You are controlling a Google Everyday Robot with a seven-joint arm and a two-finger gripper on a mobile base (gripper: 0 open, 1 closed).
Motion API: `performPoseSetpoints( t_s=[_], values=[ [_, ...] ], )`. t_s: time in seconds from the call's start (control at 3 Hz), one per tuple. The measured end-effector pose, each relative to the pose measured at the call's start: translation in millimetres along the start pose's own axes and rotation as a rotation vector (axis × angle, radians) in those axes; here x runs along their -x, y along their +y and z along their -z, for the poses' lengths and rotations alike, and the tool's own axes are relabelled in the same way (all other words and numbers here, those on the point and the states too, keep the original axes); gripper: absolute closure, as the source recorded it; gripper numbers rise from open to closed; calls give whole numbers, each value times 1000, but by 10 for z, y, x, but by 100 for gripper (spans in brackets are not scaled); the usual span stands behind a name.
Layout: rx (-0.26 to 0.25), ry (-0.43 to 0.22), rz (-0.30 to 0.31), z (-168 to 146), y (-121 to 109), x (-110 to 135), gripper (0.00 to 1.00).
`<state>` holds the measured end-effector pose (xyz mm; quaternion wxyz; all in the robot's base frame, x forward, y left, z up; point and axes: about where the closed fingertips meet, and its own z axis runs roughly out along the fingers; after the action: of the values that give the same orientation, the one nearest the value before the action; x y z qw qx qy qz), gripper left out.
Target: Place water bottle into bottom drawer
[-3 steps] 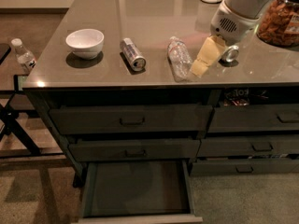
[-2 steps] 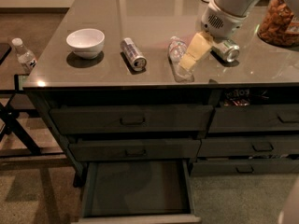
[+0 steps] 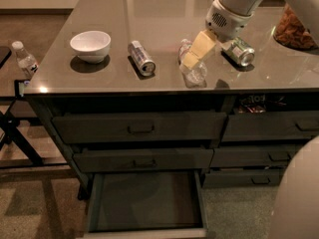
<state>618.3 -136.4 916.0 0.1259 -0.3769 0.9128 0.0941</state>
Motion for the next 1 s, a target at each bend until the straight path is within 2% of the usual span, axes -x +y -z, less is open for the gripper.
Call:
performPoseSetpoints(
  t_s=[1.0],
  values=[
    [-35, 51, -71, -433, -265, 286, 0]
  ],
)
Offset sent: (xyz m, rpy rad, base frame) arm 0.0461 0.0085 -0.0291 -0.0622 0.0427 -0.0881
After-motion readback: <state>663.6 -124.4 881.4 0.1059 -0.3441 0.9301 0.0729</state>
